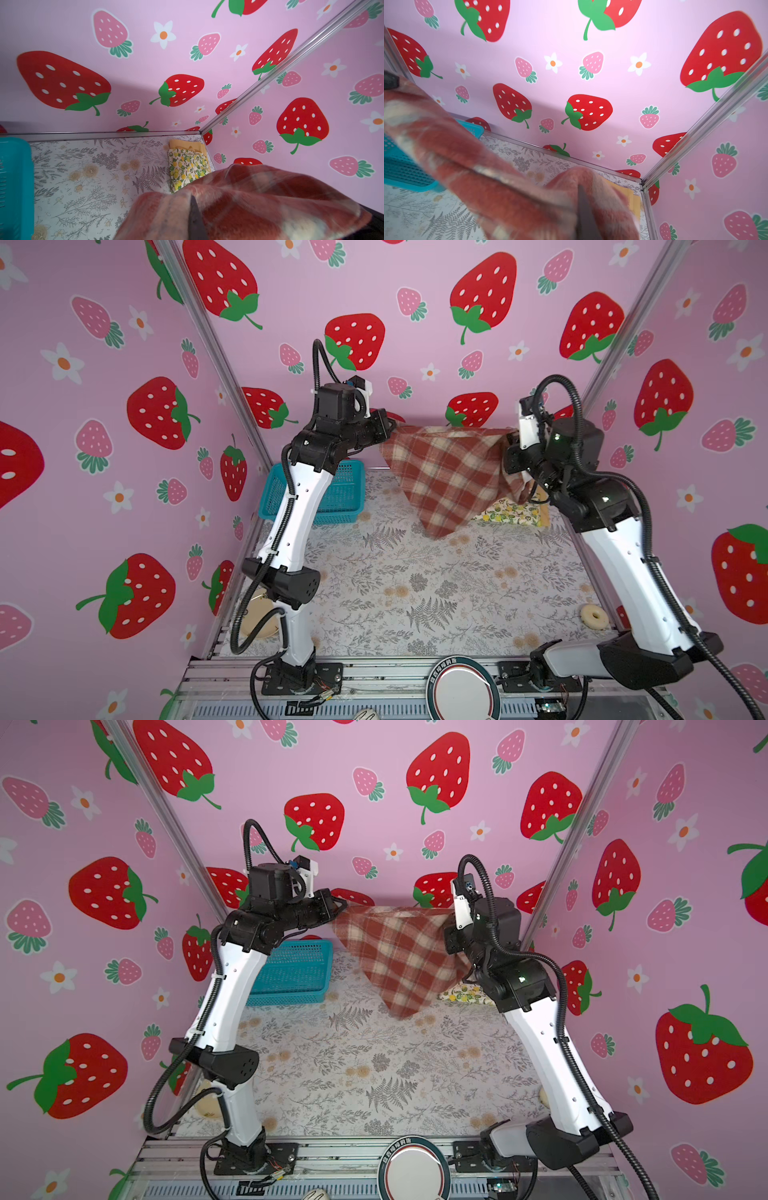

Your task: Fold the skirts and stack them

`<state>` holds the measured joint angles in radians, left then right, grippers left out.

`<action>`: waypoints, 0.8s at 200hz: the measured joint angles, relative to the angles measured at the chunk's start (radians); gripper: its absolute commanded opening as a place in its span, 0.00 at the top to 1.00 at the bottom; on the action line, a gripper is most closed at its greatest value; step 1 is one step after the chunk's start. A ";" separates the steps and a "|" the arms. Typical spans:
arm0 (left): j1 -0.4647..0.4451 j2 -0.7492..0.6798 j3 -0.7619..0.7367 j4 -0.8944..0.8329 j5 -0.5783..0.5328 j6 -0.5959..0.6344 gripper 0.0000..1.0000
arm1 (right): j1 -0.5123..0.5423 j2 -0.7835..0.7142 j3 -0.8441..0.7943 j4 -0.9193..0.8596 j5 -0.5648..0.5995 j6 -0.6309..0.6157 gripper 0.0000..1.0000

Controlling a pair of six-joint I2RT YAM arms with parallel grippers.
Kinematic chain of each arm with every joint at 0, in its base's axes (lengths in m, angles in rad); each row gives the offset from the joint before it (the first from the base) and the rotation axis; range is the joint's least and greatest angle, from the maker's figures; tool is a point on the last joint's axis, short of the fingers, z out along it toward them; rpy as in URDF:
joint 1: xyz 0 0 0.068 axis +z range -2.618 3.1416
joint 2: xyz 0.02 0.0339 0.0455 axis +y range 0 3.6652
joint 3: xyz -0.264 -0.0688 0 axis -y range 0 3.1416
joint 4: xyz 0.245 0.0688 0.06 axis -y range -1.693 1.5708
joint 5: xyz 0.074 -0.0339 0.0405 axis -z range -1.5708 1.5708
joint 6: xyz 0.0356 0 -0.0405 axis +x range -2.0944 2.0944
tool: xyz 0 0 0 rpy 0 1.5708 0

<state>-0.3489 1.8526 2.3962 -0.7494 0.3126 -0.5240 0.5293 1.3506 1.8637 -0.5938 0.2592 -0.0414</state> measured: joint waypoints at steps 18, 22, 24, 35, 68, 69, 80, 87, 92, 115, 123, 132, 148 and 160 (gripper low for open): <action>-0.003 -0.098 -0.048 0.023 -0.023 0.009 1.00 | 0.014 -0.038 -0.029 -0.041 -0.047 0.022 1.00; -0.003 -0.110 -0.048 0.027 -0.025 0.011 1.00 | 0.016 -0.048 -0.047 -0.046 -0.062 0.028 1.00; -0.002 -0.119 -0.048 0.030 -0.026 0.013 1.00 | 0.017 -0.054 -0.057 -0.046 -0.072 0.032 1.00; 0.002 -0.152 -0.049 0.042 -0.026 0.021 1.00 | 0.024 -0.084 -0.118 -0.055 -0.121 0.048 1.00; 0.004 -0.195 -0.061 0.036 -0.024 0.034 1.00 | 0.045 -0.139 -0.206 -0.099 -0.234 0.080 1.00; 0.004 -0.195 -0.061 0.036 -0.024 0.034 1.00 | 0.045 -0.141 -0.206 -0.101 -0.236 0.080 1.00; 0.005 -0.185 -0.060 0.031 -0.021 0.034 1.00 | 0.045 -0.155 -0.204 -0.111 -0.242 0.082 1.00; 0.005 -0.171 -0.047 0.021 -0.016 0.034 1.00 | 0.045 -0.159 -0.195 -0.123 -0.238 0.081 1.00; 0.005 -0.156 -0.032 0.010 -0.013 0.034 1.00 | 0.045 -0.160 -0.185 -0.132 -0.233 0.081 1.00; 0.004 -0.078 0.037 -0.033 -0.003 0.034 1.00 | 0.018 -0.135 -0.130 -0.149 -0.196 0.075 1.00; 0.003 -0.056 0.048 -0.042 0.001 0.034 1.00 | -0.002 -0.121 -0.117 -0.149 -0.188 0.074 1.00; 0.002 -0.035 0.052 -0.049 0.002 0.036 1.00 | -0.024 -0.101 -0.110 -0.148 -0.182 0.074 1.00; 0.001 -0.008 0.053 -0.080 -0.015 0.050 1.00 | -0.048 -0.061 -0.111 -0.164 -0.175 0.074 1.00; 0.000 0.005 0.053 -0.103 -0.043 0.064 1.00 | -0.056 -0.029 -0.111 -0.183 -0.160 0.074 1.00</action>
<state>-0.3489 1.8576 2.4493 -0.8524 0.2691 -0.4603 0.4728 1.3212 1.7531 -0.7765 0.0994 0.0322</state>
